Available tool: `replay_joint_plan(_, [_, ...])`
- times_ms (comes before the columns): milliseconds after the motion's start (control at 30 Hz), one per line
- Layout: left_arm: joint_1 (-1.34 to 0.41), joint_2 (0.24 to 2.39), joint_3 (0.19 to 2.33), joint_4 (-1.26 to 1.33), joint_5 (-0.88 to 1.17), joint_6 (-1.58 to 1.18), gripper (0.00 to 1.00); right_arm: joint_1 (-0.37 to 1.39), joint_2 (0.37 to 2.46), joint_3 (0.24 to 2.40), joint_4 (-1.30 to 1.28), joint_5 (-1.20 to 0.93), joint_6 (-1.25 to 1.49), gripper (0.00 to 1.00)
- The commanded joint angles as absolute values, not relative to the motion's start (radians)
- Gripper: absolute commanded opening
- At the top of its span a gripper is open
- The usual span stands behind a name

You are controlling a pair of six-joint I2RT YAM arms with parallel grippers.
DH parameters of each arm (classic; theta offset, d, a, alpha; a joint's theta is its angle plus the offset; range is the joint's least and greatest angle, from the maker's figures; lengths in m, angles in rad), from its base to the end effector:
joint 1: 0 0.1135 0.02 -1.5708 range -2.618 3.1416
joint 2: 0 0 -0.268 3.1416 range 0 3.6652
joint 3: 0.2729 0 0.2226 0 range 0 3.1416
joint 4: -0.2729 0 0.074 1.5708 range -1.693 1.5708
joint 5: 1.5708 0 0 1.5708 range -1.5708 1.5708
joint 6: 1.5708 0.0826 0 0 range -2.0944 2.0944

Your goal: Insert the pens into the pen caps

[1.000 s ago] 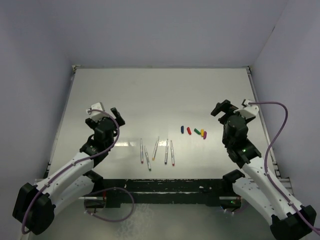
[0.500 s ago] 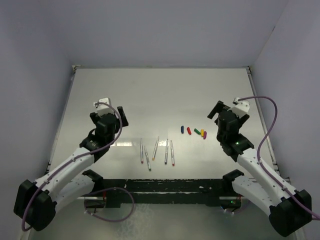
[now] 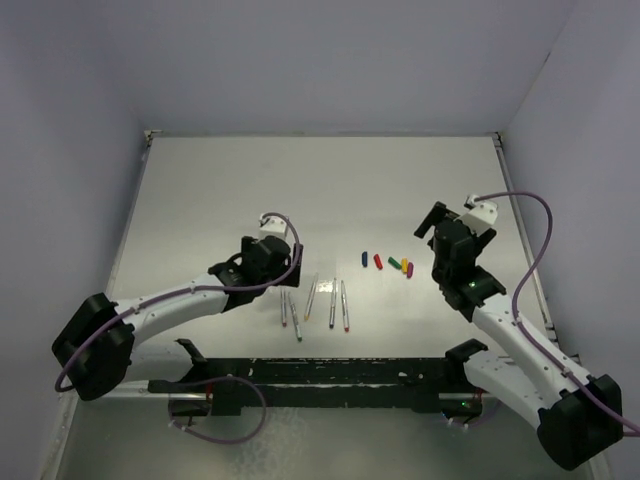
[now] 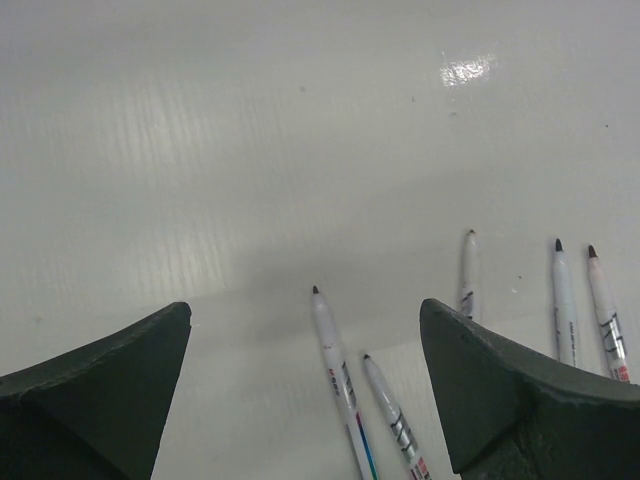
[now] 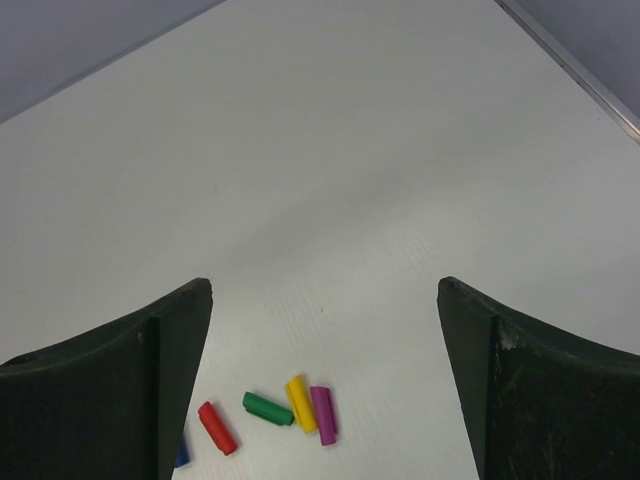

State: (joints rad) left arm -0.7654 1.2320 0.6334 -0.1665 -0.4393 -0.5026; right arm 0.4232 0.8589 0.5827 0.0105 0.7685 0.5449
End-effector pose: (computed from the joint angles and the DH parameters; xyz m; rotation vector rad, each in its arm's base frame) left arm 0.2040 -0.1473 0.1920 0.0824 2.2519 -0.1628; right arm 0.2025 0.0282 0.2806 0.6212 1.6475 -0.0038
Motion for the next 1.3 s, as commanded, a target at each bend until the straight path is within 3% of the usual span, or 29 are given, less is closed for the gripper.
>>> replay_joint_plan(0, [-0.830, 1.259, 0.709, -0.263, -0.479, -0.633, 0.99, 0.418, 0.891, 0.602, 0.017, 0.798, 0.579, 0.94])
replay_joint_plan(400, [-0.886, 1.275, 0.728, -0.426, -0.442, -0.744, 1.00, 0.419, 0.906, 0.599, -0.011, 0.790, 0.613, 0.83])
replay_joint_plan(800, [-0.917, 1.321, 0.770, -0.647, -0.452, -0.822, 0.92, 0.419, 0.978, 0.614, -0.052, 0.778, 0.662, 0.77])
replay_joint_plan(1267, [-0.917, 1.339, 0.757, -0.591, -0.391, -0.792, 0.88, 0.418, 0.995, 0.609, -0.047, 0.776, 0.679, 0.73])
